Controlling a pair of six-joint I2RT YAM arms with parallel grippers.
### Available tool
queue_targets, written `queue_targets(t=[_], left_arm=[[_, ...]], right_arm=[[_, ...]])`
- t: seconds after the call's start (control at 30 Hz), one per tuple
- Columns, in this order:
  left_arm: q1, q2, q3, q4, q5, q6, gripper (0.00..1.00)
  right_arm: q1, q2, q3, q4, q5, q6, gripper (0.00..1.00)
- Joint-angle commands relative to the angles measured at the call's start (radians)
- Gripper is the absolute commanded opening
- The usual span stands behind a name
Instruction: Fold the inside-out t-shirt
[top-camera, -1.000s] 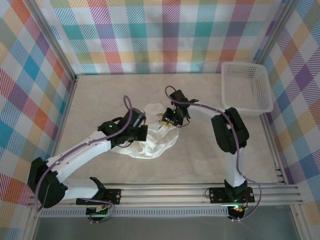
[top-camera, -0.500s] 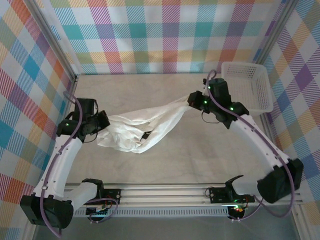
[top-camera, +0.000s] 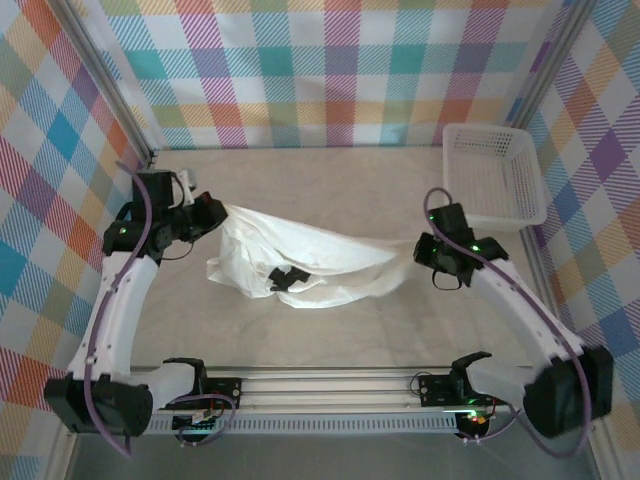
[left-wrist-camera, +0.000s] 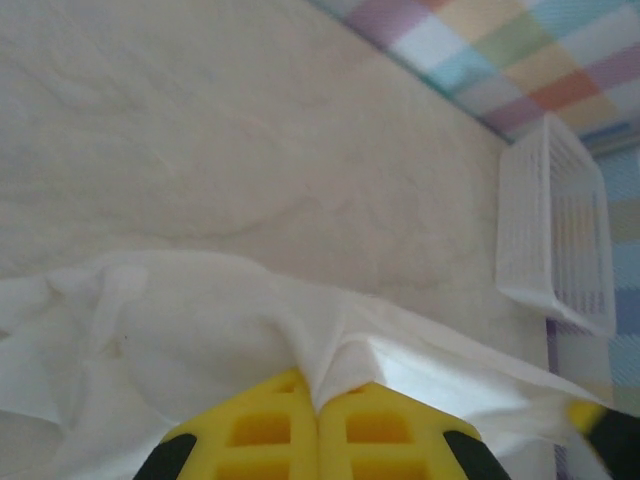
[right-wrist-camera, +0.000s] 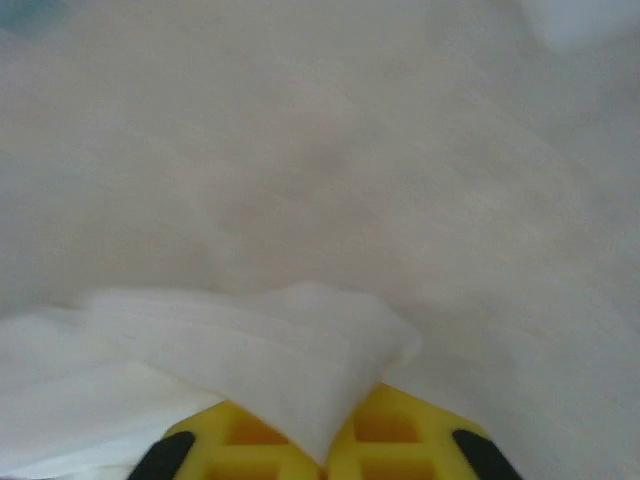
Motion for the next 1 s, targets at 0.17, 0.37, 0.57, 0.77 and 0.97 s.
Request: queue_targets(t=[0.17,0.37,0.57,0.77,0.97], left_arm=[[-0.131,0.056,0.022,-0.027,0.059,0.062,0.00],[-0.167,0.043,0.056,-0.064,-0.023,0.049,0.00],[-0.168,0.050,0.113,-0.097,-0.054,0.001,0.00],[-0.159,0.026,0.119,-0.103,-0.145,-0.017,0.00],[-0.074,0.123,0.146,-0.064,-0.174,0.033,0.00]], right_arm=[[0.408,0.126,0.183,0.348,-0.210,-0.459,0.70],[0.559,0.375,0.202,0.686,-0.174,-0.782,0.74],[0.602,0.604,0.278,0.820,-0.139,-1.020,0.84],[0.602,0.681,0.346,0.847,0.092,-1.013,0.33],[0.588,0.439,0.259,0.583,-0.252,-0.907,0.00]])
